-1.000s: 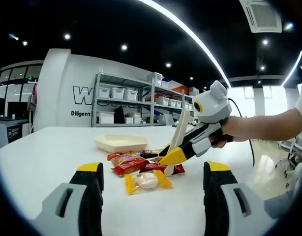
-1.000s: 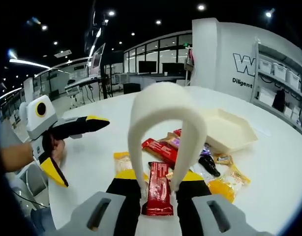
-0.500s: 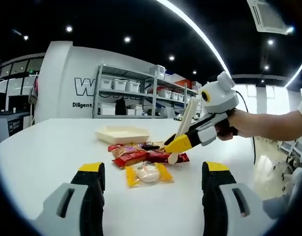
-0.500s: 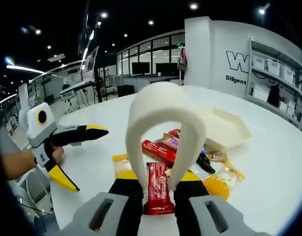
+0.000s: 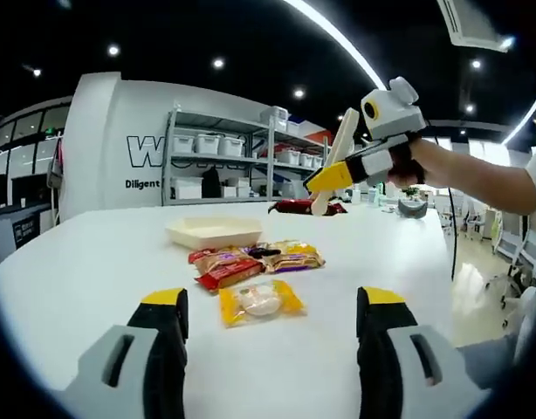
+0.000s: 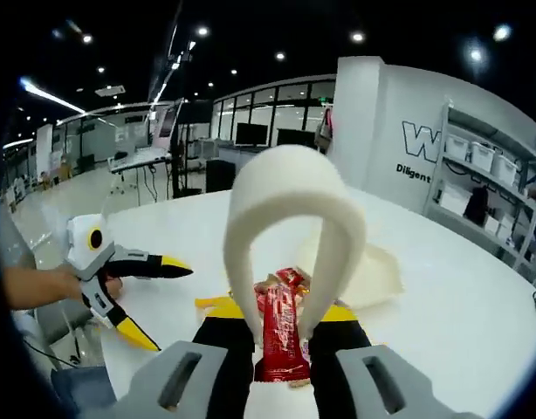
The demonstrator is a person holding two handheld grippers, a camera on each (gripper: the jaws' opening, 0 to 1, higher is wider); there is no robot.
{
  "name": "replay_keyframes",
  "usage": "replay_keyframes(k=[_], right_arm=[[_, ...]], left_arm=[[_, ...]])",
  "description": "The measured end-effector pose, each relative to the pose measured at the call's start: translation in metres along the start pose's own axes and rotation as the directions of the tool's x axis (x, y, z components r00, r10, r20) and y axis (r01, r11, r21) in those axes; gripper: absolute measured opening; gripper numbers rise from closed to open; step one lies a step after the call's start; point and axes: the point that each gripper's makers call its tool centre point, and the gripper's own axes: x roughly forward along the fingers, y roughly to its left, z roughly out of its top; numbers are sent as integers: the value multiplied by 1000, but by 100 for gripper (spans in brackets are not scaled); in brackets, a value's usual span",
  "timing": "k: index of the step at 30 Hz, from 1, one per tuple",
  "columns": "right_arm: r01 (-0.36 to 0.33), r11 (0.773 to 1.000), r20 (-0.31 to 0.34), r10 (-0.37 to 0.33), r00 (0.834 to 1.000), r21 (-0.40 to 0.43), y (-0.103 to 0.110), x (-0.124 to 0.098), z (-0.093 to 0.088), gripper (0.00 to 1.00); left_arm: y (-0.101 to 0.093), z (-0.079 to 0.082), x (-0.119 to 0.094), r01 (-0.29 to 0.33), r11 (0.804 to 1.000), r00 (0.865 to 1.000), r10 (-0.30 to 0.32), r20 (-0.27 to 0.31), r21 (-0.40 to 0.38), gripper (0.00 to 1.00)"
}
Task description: Place the target food into the container with the food tongs after gripping and lifting it, then release it inside without dropping or visibly crushing the food.
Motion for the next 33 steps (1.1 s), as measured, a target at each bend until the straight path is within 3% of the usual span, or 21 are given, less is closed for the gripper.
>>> replay_keyframes(k=[13,33], right_arm=[[56,995,-13,-57,998,-80,-39,1,35,17],[95,995,-76,-96,992,-20,-94,23,43,17]], left_arm=[[2,-1,0,-8,1000,1000,8,-7,15,77],[4,2,-1,-23,1000,1000,22,12,6,75]])
